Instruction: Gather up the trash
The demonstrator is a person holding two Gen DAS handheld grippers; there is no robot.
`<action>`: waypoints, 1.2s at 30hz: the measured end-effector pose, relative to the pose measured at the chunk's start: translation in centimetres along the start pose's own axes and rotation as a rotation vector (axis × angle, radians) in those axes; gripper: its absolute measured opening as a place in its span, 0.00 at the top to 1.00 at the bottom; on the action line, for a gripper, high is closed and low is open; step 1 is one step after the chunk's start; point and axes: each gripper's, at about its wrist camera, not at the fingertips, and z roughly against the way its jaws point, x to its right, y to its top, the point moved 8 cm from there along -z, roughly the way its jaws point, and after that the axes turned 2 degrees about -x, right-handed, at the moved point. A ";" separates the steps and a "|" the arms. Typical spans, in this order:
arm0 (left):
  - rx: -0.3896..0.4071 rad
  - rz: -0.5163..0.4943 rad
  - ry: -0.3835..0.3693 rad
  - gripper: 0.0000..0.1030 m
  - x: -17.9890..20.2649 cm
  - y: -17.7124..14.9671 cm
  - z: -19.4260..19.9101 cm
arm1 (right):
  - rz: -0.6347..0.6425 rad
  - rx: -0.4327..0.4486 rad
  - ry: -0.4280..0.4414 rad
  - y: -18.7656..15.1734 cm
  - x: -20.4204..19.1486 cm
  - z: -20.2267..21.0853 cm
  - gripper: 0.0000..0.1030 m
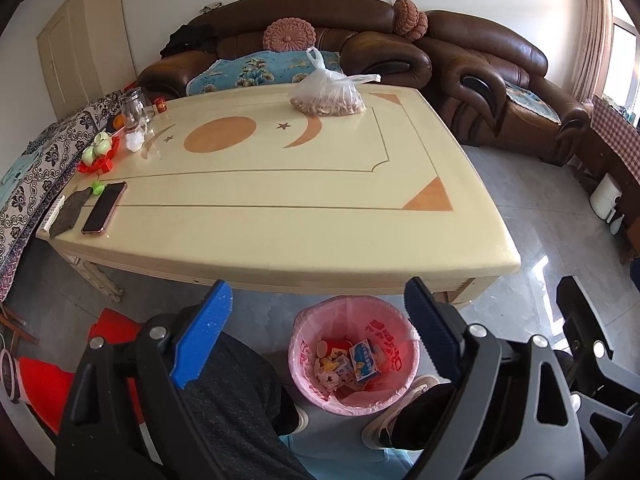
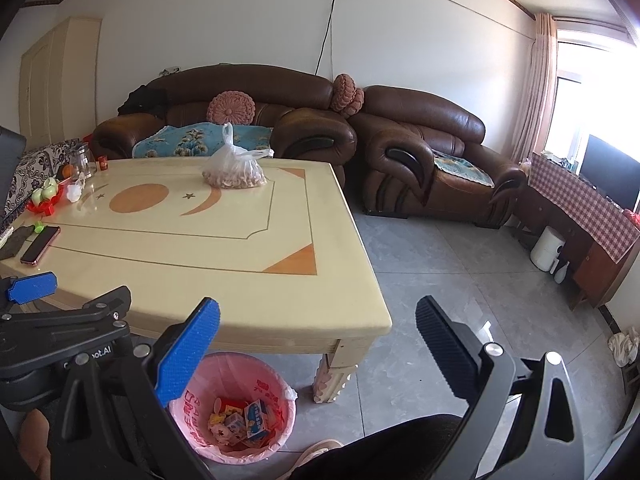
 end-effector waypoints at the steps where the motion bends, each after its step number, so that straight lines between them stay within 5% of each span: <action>1: 0.000 0.002 0.001 0.16 0.0 -0.1 0.0 | -0.001 0.000 0.001 0.0 0.0 0.0 0.07; 36: -0.001 -0.002 0.004 0.16 -0.4 0.4 0.4 | -0.005 0.003 0.016 0.3 -0.2 0.1 0.07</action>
